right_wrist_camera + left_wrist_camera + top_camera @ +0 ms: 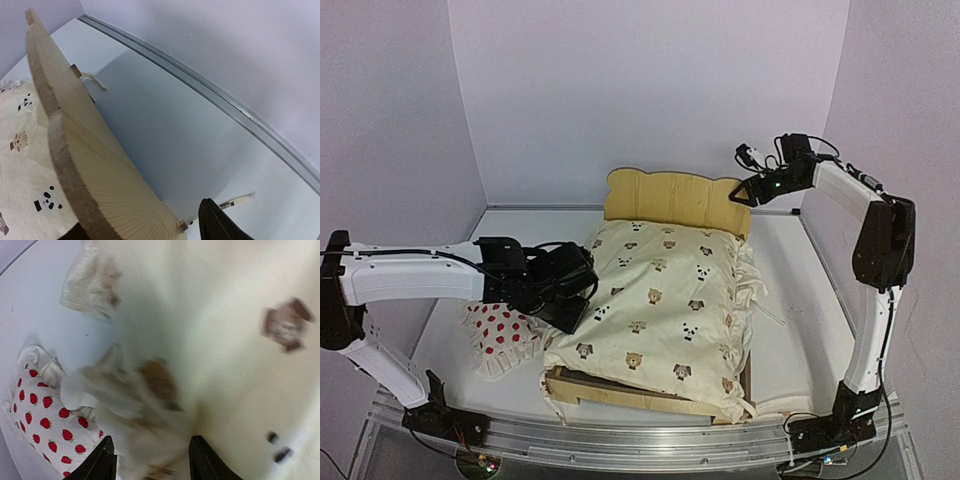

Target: Set up the pet bed

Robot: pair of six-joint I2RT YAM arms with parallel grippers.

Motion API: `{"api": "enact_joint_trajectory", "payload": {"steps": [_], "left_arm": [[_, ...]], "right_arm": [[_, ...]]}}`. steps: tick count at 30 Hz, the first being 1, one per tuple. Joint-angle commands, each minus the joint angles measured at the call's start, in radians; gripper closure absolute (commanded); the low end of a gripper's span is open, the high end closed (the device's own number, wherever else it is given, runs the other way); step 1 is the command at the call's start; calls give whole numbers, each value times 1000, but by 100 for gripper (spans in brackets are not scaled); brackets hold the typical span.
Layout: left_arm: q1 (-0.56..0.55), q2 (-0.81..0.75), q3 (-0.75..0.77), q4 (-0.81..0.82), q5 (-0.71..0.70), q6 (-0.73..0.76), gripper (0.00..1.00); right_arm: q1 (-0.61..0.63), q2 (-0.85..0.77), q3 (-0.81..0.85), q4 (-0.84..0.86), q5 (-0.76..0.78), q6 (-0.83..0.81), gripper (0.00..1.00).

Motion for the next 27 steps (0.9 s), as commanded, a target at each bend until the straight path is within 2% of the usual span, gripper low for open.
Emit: {"api": "enact_joint_trajectory", "payload": {"steps": [1,4,10,19,27], "left_arm": [[-65,-85,-2,29,174,66,51],[-83,-106,-30,46,232,82,53],[-90,-135,-91,103,308,103,55],[-89,-175,-127,109,296,90,55],[-90,-219,-161,135,270,95,55]], "right_arm": [[8,19,39,8,-96,-13,55],[1,10,25,9,-78,-16,70],[-9,-22,-19,14,-58,-14,75],[-30,-94,-127,44,-9,1,99],[-65,-168,-264,124,-5,58,100]]}}
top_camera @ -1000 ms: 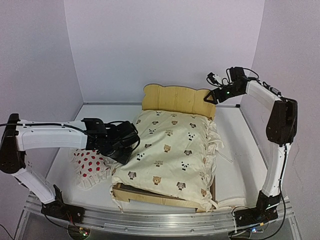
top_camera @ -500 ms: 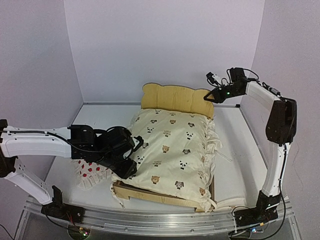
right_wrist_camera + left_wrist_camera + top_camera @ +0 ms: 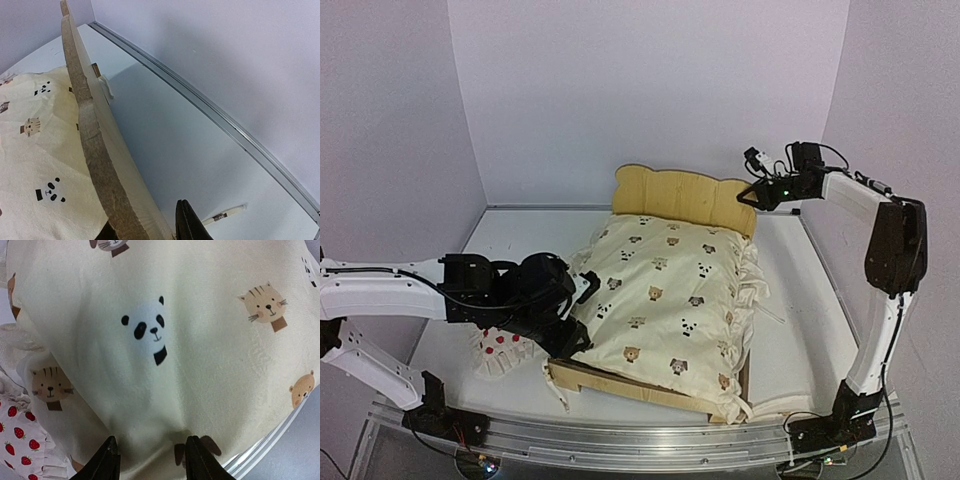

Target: Set up the pet bed

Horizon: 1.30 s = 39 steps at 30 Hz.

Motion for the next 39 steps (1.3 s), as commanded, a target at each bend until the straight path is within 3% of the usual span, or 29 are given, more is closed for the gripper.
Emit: {"api": "enact_joint_trajectory", "payload": {"steps": [1,16,31,39], "left_arm": [[-6,-33,-19,20,1,10,55],[-6,-33,-44,89,-15,-7,57],[14,82,-65,127,-273,-119,54],[93,100,-77,145,-298,-150,55]], "right_arm": [[-30,-88,-79,-67,76,144,100],[-85,-268,-318,-24,149,261,100],[-85,-596,-683,-14,246,471,100],[-85,-742,-807,-18,320,625,100]]}}
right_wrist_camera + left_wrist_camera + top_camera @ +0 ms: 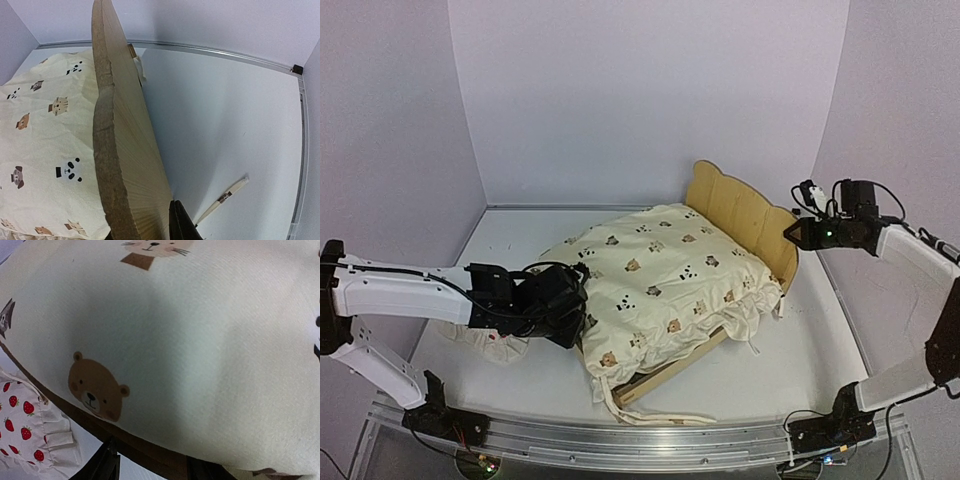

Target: Set up the pet bed

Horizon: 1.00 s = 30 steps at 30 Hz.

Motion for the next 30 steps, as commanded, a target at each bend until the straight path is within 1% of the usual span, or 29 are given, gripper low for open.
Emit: {"api": "enact_joint_trajectory", "payload": {"steps": [1,6,8,12,18,23,30], "left_arm": [[57,4,-15,24,-31,-38,56],[131,-4,-54,88,13,-26,58],[143,13,-60,112,23,-19,58],[154,74,-52,161,39,-8,59],[174,185,-19,217,62,13,61],[201,255,4,293,110,45,62],[237,370,85,367,139,98,63]], "right_arm": [[-2,-80,-81,-105,54,240,100],[-2,-187,-144,-141,84,281,100],[-2,-214,-159,-157,86,298,100],[-2,-250,-177,-190,57,341,100],[-2,-319,-207,-231,66,410,100],[10,-377,-230,-262,32,462,100],[35,-435,-234,-344,76,499,100]]}}
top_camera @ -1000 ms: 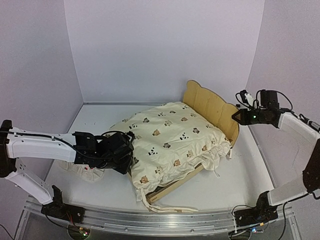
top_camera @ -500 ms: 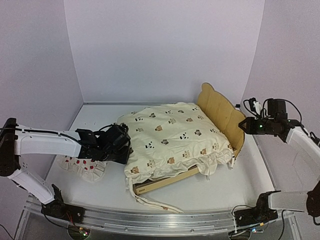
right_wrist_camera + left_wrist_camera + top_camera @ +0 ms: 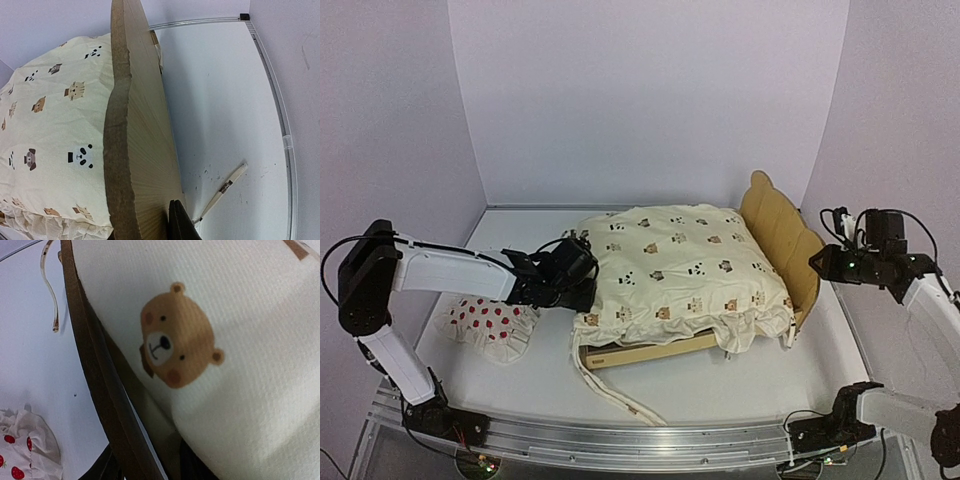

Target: Set up the pet bed

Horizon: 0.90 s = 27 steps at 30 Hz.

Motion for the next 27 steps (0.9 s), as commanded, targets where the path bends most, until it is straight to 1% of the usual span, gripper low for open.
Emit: {"api": "enact_joint_trajectory", "payload": {"steps": [1,6,11,18,22,26,27], "left_arm": [[18,127,37,55,120,81,63],[61,214,135,96,155,153,63],[101,321,268,102,188,215,64],[153,434,413,87,226,257,64],[178,470,467,81,238,285,64],[190,457,476,65,215,294,62],[190,448,474,56,207,297,61]], "right_arm": [[22,-30,-19,-160,-96,262,100],[26,-46,-29,-172,-73,283,100],[30,-28,-43,-172,-72,309,100],[43,22,-34,-146,-78,323,100],[58,42,-31,-113,-98,348,100],[66,53,-21,-110,-85,350,100],[67,53,-18,-110,-77,347,98]]}}
